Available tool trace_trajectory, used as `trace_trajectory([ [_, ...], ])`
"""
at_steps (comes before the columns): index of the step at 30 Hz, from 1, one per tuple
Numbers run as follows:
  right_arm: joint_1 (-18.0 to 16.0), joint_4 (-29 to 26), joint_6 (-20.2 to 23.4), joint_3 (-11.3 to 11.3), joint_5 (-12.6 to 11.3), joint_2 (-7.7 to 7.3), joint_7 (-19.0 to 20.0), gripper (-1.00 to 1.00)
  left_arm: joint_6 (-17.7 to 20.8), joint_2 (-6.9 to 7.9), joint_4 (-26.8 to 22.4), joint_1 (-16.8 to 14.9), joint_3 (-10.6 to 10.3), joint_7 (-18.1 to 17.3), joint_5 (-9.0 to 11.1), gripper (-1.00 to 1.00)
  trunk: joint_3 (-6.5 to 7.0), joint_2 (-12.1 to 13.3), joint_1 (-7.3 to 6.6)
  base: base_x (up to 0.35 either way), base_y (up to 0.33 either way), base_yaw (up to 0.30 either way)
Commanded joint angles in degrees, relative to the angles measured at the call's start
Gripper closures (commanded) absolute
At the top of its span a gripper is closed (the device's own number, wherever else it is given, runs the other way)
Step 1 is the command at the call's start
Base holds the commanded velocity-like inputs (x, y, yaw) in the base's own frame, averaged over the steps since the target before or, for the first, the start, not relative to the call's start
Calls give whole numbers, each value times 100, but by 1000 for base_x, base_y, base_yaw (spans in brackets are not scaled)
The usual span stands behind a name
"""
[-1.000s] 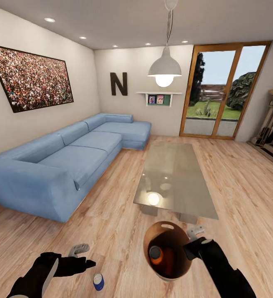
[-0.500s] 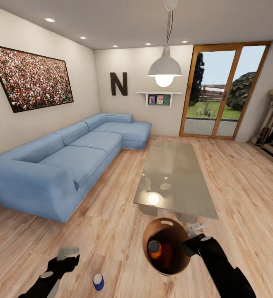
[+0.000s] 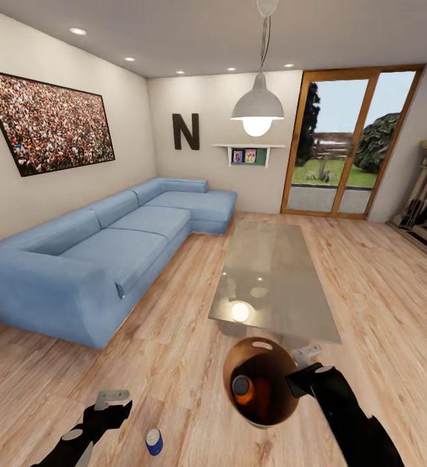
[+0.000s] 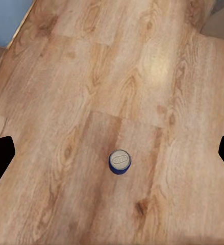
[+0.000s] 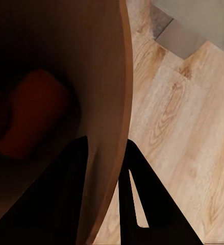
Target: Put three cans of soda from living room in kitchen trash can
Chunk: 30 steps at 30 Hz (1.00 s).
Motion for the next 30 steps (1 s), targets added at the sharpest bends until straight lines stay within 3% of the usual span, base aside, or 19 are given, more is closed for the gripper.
trace_trajectory([
  [1, -2, -143, 127, -1, -62, 1, 13, 100, 0, 2, 2, 0, 0, -5, 1, -100, 1, 0, 0, 0, 0, 0],
  [9, -2, -600, 783, -3, -111, 5, 29, 100, -1, 1, 1, 0, 9, -21, 2, -100, 1, 0, 0, 0, 0, 0],
  [15, -2, -876, 783, -10, -115, 9, 30, 100, -1, -4, -7, 0, 10, -29, -3, -100, 1, 0, 0, 0, 0, 0],
  [30, -2, -896, 783, -12, -115, 9, 30, 100, -4, -48, 0, 0, 9, -31, -7, -100, 1, 0, 0, 0, 0, 0],
])
